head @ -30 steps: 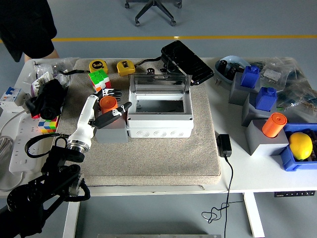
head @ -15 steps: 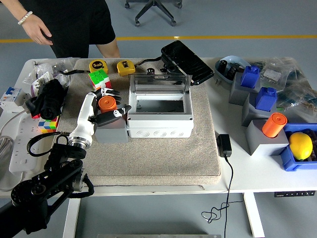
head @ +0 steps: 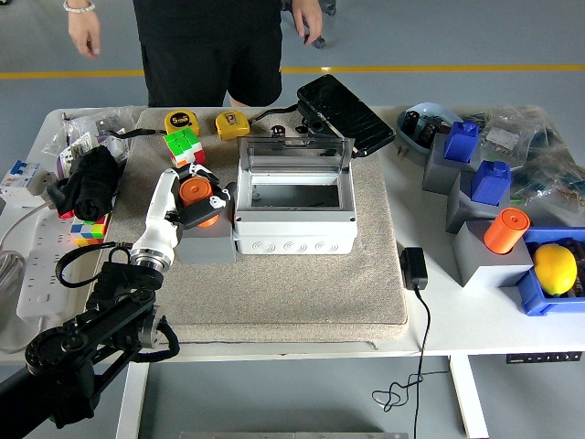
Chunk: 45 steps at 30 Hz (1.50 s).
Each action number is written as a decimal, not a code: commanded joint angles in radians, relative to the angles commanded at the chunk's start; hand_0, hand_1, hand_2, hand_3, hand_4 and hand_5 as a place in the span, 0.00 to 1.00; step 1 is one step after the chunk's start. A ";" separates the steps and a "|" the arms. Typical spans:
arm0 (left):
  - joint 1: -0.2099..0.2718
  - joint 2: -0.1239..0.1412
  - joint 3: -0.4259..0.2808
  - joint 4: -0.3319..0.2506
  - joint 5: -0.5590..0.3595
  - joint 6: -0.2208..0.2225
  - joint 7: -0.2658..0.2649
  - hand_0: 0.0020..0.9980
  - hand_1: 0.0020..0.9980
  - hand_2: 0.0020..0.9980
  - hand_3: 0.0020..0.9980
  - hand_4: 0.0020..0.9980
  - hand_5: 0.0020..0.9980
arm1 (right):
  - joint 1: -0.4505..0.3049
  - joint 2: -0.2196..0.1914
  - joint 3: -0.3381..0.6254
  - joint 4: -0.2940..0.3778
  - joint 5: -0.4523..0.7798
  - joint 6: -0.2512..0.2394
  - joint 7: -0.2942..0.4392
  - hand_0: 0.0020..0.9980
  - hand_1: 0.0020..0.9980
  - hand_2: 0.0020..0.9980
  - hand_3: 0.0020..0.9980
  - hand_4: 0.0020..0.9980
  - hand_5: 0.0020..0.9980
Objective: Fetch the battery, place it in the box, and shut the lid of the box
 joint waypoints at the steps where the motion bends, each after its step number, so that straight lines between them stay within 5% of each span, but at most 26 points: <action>1: -0.001 -0.001 0.001 0.001 -0.001 0.000 -0.001 0.26 0.25 0.22 0.23 0.58 0.00 | 0.000 0.000 0.000 0.000 0.000 0.000 0.000 0.63 0.67 0.68 0.59 0.96 0.46; 2: -0.003 -0.003 0.002 0.004 -0.002 0.000 -0.002 0.22 0.21 0.18 0.19 0.44 0.00 | 0.000 0.000 0.000 0.000 0.001 0.000 0.000 0.63 0.67 0.68 0.59 0.96 0.46; 7: -0.008 -0.008 0.006 0.010 -0.007 -0.001 -0.002 0.22 0.21 0.18 0.19 0.44 0.00 | 0.000 0.001 -0.002 0.000 0.002 -0.003 0.004 0.63 0.67 0.68 0.59 0.96 0.46; 8: -0.008 -0.009 0.006 0.010 -0.010 -0.002 -0.003 0.22 0.17 0.16 0.20 0.29 0.00 | 0.000 0.001 -0.002 0.000 0.003 -0.004 0.005 0.63 0.67 0.68 0.59 0.96 0.46; 19: -0.012 0.002 -0.004 -0.049 0.044 0.011 0.003 0.22 0.16 0.16 0.19 0.31 0.00 | -0.001 0.002 0.000 -0.002 0.006 -0.011 0.015 0.63 0.67 0.68 0.59 0.96 0.46; 27: -0.047 0.064 0.062 -0.184 0.195 0.035 0.086 0.22 0.16 0.15 0.20 0.29 0.00 | 0.000 0.000 0.000 -0.001 0.009 -0.012 0.015 0.63 0.67 0.68 0.59 0.96 0.46; 31: -0.118 0.114 0.173 -0.236 0.323 0.004 0.210 0.22 0.16 0.15 0.20 0.29 0.00 | 0.001 -0.002 0.001 -0.001 0.011 -0.012 0.015 0.63 0.67 0.68 0.59 0.96 0.46; 35: -0.193 0.130 0.253 -0.261 0.386 -0.018 0.282 0.22 0.16 0.15 0.20 0.30 0.00 | 0.003 -0.005 0.001 0.000 0.011 -0.013 0.015 0.63 0.67 0.68 0.59 0.96 0.46; 45: -0.415 0.088 0.433 -0.216 0.538 -0.041 0.437 0.21 0.15 0.15 0.20 0.28 0.00 | 0.008 -0.010 -0.001 -0.001 0.020 -0.013 0.014 0.63 0.67 0.68 0.58 0.95 0.45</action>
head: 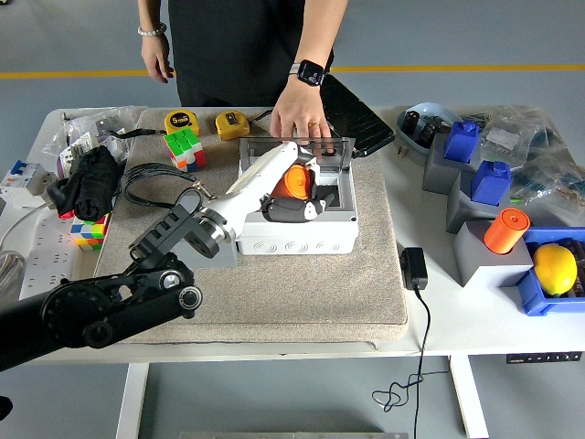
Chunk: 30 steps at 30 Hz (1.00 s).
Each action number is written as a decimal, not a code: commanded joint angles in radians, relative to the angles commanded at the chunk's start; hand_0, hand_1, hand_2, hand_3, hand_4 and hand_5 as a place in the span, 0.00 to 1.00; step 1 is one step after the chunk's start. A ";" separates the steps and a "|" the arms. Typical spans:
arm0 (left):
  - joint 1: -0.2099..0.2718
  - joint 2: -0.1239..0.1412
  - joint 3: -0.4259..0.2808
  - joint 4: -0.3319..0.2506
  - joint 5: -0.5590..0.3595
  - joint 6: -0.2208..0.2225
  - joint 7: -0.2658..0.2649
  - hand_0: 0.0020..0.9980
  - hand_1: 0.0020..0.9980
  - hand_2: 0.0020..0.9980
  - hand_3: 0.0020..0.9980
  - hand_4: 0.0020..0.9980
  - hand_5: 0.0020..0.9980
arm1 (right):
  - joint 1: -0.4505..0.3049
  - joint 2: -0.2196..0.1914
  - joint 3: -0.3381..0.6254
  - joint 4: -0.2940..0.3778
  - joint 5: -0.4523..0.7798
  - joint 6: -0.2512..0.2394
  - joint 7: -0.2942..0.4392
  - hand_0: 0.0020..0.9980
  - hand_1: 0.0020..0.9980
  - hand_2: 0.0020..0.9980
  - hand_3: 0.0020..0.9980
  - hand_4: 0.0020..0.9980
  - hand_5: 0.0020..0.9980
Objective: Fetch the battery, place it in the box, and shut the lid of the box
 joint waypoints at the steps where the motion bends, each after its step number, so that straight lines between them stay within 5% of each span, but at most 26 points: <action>1: -0.018 -0.012 0.014 0.012 0.020 -0.002 0.018 0.21 0.15 0.15 0.20 0.28 0.00 | 0.001 0.000 -0.002 -0.001 0.001 0.000 0.000 0.63 0.67 0.68 0.58 0.95 0.45; 10: -0.142 -0.125 0.115 0.139 0.122 -0.047 0.158 0.21 0.16 0.15 0.20 0.30 0.00 | 0.005 0.001 -0.016 -0.001 0.011 0.000 0.000 0.63 0.67 0.68 0.58 0.95 0.45; 22: -0.237 -0.228 0.178 0.311 0.071 -0.083 0.226 0.22 0.16 0.15 0.23 0.33 0.00 | 0.011 -0.003 -0.027 0.003 0.014 -0.001 0.000 0.63 0.67 0.68 0.58 0.95 0.45; 23: -0.240 -0.232 0.183 0.322 0.063 -0.085 0.228 0.22 0.16 0.16 0.27 0.64 0.00 | 0.012 -0.004 -0.028 0.005 0.013 -0.001 0.000 0.63 0.67 0.68 0.58 0.95 0.45; 28: -0.246 -0.248 0.206 0.371 0.010 -0.083 0.222 0.22 0.16 0.16 0.27 0.64 0.00 | 0.014 -0.004 -0.032 0.008 0.013 -0.002 -0.001 0.63 0.67 0.68 0.58 0.95 0.45; 29: -0.245 -0.249 0.209 0.376 0.003 -0.082 0.220 0.24 0.18 0.18 0.34 0.88 0.00 | 0.014 -0.004 -0.032 0.009 0.013 -0.002 -0.001 0.63 0.67 0.68 0.58 0.95 0.45; 30: -0.245 -0.250 0.213 0.383 -0.009 -0.079 0.215 0.24 0.18 0.18 0.34 0.88 0.00 | 0.014 -0.004 -0.033 0.009 0.012 -0.002 -0.001 0.63 0.67 0.68 0.58 0.95 0.45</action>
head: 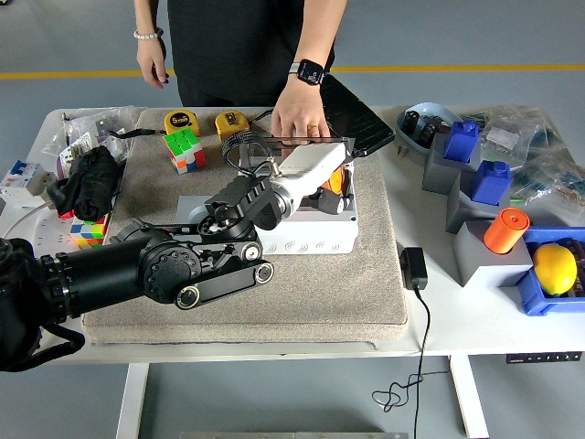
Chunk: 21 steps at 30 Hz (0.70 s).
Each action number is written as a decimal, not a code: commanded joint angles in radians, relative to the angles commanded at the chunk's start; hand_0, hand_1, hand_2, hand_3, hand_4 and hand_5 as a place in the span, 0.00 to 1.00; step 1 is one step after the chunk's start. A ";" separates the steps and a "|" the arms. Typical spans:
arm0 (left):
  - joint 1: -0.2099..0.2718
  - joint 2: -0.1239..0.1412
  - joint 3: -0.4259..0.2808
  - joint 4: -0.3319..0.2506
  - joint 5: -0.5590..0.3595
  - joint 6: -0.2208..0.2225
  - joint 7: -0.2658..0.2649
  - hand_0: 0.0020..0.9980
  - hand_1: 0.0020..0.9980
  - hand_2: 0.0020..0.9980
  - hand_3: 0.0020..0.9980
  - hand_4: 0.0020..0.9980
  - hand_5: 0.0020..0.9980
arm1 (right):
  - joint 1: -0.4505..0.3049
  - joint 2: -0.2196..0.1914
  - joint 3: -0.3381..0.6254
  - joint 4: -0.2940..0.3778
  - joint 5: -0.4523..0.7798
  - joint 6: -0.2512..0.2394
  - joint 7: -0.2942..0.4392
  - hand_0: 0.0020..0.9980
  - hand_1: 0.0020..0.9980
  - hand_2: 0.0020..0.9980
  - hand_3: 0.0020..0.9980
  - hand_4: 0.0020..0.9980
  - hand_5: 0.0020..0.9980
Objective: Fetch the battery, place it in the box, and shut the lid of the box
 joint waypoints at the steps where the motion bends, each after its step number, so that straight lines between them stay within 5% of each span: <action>1: 0.001 -0.002 0.006 0.010 -0.008 0.005 -0.005 0.24 0.18 0.18 0.34 0.88 0.00 | 0.000 0.000 -0.001 0.001 0.000 0.000 0.000 0.63 0.67 0.68 0.58 0.95 0.45; 10: 0.002 -0.008 0.010 0.032 -0.026 0.016 -0.027 0.26 0.24 0.26 0.41 0.93 0.03 | 0.001 0.001 0.003 0.006 -0.005 0.000 -0.001 0.63 0.67 0.68 0.58 0.95 0.45; 11: 0.003 -0.008 0.009 0.035 -0.030 0.012 -0.027 0.30 0.45 0.46 0.52 0.96 0.07 | 0.001 0.001 0.004 0.007 -0.005 -0.001 0.000 0.63 0.67 0.68 0.58 0.95 0.45; 16: 0.004 -0.008 0.011 0.039 -0.033 0.006 -0.029 0.30 0.45 0.46 0.52 0.96 0.07 | 0.001 0.000 0.005 0.008 -0.006 -0.001 -0.001 0.63 0.67 0.68 0.58 0.95 0.45; 17: 0.003 -0.008 0.011 0.040 -0.034 0.005 -0.030 0.34 0.55 0.52 0.62 1.00 0.23 | 0.001 0.000 0.005 0.008 -0.006 0.000 -0.001 0.63 0.67 0.68 0.58 0.95 0.45; 21: 0.003 -0.009 0.013 0.043 -0.037 0.008 -0.035 0.34 0.55 0.52 0.62 1.00 0.23 | 0.000 0.001 0.005 0.008 -0.006 0.000 0.000 0.63 0.67 0.68 0.58 0.95 0.45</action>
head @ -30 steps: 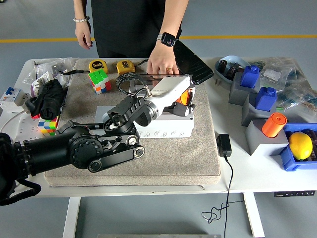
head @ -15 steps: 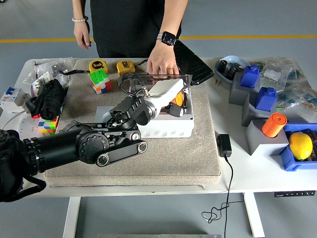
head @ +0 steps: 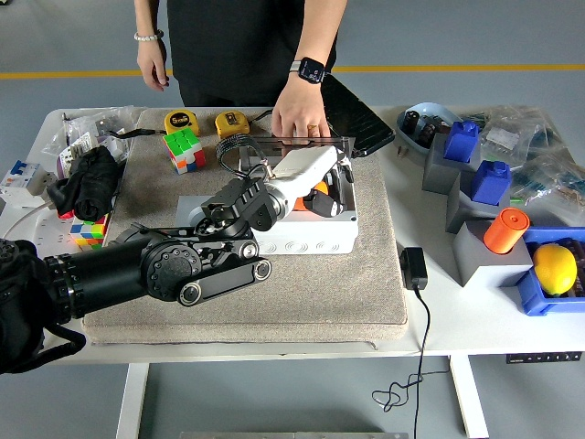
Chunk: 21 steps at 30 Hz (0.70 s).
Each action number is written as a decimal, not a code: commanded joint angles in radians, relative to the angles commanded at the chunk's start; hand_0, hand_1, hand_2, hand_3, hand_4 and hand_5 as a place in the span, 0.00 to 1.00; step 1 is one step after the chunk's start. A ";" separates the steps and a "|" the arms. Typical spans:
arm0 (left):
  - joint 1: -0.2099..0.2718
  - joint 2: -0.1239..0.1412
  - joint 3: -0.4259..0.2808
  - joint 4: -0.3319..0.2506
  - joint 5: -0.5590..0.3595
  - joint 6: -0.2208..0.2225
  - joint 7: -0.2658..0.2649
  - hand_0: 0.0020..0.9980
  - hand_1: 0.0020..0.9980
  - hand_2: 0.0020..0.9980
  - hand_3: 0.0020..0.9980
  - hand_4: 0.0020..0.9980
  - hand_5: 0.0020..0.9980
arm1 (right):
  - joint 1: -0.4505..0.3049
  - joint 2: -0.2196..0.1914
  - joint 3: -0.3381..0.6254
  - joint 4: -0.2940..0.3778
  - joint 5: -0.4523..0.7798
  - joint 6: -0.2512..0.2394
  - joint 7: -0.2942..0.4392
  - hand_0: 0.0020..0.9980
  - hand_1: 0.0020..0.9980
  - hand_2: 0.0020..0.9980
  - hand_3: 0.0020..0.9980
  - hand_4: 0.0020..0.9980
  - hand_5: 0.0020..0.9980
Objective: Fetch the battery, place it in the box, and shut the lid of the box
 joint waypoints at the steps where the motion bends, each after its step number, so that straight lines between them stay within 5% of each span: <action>1: 0.000 0.000 -0.001 0.001 -0.001 0.000 -0.002 0.34 0.55 0.52 0.62 1.00 0.23 | 0.000 0.000 0.000 0.000 0.000 0.000 0.000 0.63 0.67 0.68 0.58 0.95 0.45; 11: 0.009 0.012 -0.044 -0.034 0.017 -0.004 -0.010 0.37 0.53 0.51 0.68 1.00 0.29 | -0.002 0.001 0.003 -0.002 0.000 0.001 0.000 0.63 0.67 0.68 0.58 0.95 0.45; 19: 0.049 0.049 -0.117 -0.142 0.060 -0.024 0.007 0.37 0.53 0.52 0.66 1.00 0.32 | -0.006 0.001 0.016 0.000 -0.002 0.000 0.001 0.63 0.67 0.68 0.58 0.95 0.45; 21: 0.066 0.066 -0.143 -0.178 0.065 -0.024 0.002 0.41 0.55 0.54 0.57 1.00 0.37 | -0.007 0.002 0.016 -0.002 -0.002 0.000 0.000 0.63 0.67 0.68 0.58 0.95 0.45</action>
